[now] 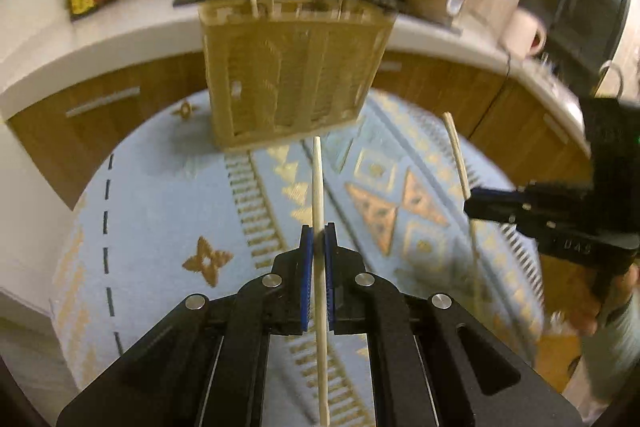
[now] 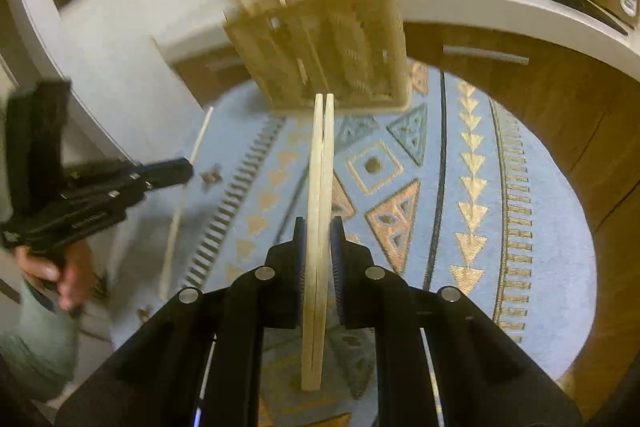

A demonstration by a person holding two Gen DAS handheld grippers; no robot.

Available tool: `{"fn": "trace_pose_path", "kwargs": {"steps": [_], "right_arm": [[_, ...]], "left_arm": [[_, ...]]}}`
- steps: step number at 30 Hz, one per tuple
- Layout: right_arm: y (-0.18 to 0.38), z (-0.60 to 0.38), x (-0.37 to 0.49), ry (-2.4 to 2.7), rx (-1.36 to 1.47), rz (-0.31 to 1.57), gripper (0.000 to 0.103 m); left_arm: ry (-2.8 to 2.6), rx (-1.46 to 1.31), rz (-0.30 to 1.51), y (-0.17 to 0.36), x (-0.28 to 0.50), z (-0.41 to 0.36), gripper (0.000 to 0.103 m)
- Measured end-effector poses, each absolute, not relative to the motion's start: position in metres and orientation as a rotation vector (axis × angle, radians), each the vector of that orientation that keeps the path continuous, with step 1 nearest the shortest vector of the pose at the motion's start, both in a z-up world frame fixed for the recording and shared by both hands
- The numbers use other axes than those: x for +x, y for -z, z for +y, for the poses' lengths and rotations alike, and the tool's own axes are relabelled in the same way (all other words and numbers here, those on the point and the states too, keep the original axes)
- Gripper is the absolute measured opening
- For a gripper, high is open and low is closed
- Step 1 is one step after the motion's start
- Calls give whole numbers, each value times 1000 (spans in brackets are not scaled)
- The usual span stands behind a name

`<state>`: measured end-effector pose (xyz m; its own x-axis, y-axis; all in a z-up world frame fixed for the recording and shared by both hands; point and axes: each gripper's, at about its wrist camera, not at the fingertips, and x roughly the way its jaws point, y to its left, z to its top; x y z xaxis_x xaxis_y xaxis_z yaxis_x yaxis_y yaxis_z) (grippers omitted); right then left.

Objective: Organize utensils
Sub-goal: 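Carry the held chopsticks up over the caddy and lower them in, then open both tools to drop the chopsticks into the caddy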

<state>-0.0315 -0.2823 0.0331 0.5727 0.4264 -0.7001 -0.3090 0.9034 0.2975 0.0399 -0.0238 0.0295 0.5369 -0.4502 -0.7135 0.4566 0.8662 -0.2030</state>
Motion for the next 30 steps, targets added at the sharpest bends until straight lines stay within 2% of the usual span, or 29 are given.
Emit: {"fn": "trace_pose_path", "kwargs": {"steps": [5,15,19,25,30], "right_arm": [[-60,-286,-39,-516,200,691,10],[-180,-276,-16,-542,199,361,10],[-213,-274,12,-460,139,265,10],[-223,-276,59,-341,118,200,10],[-203,-287,98,-297,162,184,10]], "left_arm": [[569,-75,677,-57,28,-29,3],[530,-134,300,-169,50,-39,3],[475,-144,199,-197,64,-52,3],[416,-195,140,-190,108,-69,3],[369,-214,126,-172,144,-79,3]]}}
